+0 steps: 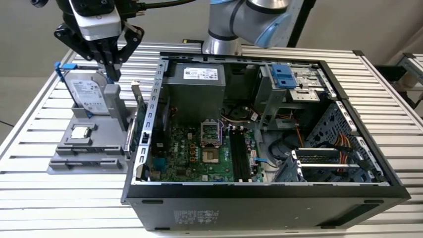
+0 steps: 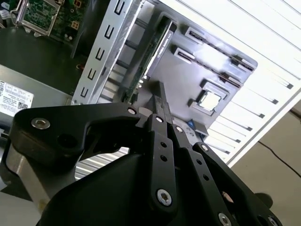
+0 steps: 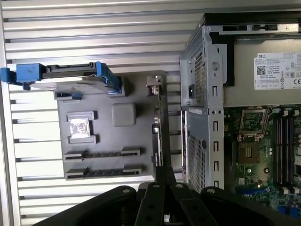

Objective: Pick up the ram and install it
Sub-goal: 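Reach for the ram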

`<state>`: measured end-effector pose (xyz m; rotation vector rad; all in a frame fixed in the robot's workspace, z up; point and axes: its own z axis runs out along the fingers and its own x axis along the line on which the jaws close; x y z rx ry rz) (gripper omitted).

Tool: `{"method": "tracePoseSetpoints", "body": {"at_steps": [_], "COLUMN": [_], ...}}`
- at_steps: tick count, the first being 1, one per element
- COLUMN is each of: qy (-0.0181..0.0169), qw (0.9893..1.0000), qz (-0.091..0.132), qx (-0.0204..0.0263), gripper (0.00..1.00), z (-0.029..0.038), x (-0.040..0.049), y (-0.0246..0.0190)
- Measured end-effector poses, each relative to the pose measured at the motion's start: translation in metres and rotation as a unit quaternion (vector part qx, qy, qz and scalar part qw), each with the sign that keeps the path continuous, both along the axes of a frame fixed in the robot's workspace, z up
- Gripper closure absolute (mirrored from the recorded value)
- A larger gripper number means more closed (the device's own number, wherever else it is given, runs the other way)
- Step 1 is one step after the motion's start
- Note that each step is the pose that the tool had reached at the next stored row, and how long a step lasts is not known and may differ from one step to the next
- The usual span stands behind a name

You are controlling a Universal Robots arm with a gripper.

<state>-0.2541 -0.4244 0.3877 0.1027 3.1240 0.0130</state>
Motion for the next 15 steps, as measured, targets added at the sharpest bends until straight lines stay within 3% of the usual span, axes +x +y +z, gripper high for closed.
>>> {"method": "tracePoseSetpoints", "body": {"at_steps": [15], "qy": [0.0001], "qw": [1.0000], "qz": [0.000], "qx": [-0.0016], "gripper": [1.00], "z": [-0.0007], "x": [-0.0245], "y": [-0.0024]}}
